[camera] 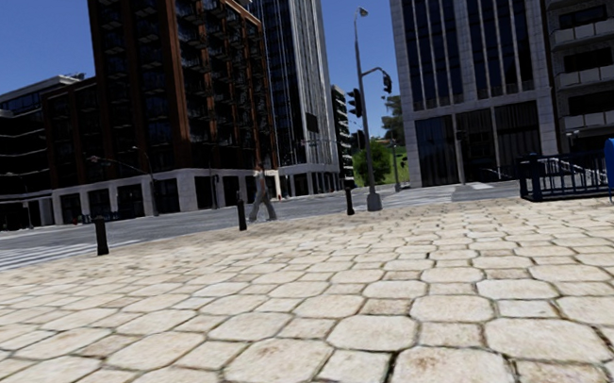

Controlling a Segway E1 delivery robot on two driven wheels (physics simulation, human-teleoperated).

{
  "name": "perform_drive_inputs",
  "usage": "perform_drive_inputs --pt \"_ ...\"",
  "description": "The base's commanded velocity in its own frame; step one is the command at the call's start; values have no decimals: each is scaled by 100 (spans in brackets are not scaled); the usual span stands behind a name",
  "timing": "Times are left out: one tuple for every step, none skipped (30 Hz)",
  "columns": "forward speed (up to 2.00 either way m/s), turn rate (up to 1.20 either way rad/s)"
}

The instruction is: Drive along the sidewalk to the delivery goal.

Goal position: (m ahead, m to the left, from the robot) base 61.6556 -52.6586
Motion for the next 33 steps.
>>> perform_drive_inputs --pt "200 -22" --pt "200 -23" --pt "200 -27" --pt "200 -29" --pt "200 -30" --pt "200 -30" --pt "200 -30" --pt "200 -31" --pt "200 -31" --pt "200 -31" --pt "200 -33" --pt "200 -33" --pt "200 -35" --pt "200 -35" --pt "200 -36" --pt "200 -36" --pt "200 -36" --pt "200 -36" --pt "200 -36" --pt "200 -36" --pt "200 -36" --pt "200 -36" --pt "200 -36" --pt "200 -36" --pt "200 -36" --pt "200 -36" --pt "200 -36" --pt "200 -36" --pt "200 -36" --pt "200 -36" --pt "200 -36" --pt "200 -36" --pt "200 -36"
